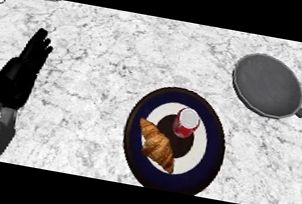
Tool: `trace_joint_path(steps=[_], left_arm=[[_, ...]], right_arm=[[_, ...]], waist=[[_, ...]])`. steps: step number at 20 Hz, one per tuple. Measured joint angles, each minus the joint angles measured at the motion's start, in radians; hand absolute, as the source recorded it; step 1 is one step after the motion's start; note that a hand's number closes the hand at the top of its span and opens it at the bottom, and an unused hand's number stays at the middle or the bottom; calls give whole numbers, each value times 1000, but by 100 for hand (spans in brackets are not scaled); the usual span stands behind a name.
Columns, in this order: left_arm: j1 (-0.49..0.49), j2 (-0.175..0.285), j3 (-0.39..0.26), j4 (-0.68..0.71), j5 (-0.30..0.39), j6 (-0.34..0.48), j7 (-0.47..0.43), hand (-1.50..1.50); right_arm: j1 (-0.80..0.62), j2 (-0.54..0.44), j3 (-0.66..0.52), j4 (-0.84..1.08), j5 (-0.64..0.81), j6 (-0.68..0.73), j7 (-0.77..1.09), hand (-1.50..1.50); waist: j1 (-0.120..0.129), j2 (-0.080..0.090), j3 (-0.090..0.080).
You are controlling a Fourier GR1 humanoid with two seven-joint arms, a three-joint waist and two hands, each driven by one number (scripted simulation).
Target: Pick the can from the plate and place it in the pan
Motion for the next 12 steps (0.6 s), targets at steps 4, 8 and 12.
trace_joint_path(steps=[4,8,12], left_arm=[[-25,-15,-5,7,-11,-5,15,0],[-35,-27,8,19,-27,-21,4,0],[-38,-47,5,-1,-49,-15,33,0]], right_arm=[[-95,-81,-51,-120,19,56,245,-150],[-223,-93,-43,-148,59,113,415,-150],[-360,-67,10,-148,53,170,530,-150]], waist=[[12,2,1],[19,3,2],[25,3,3]])
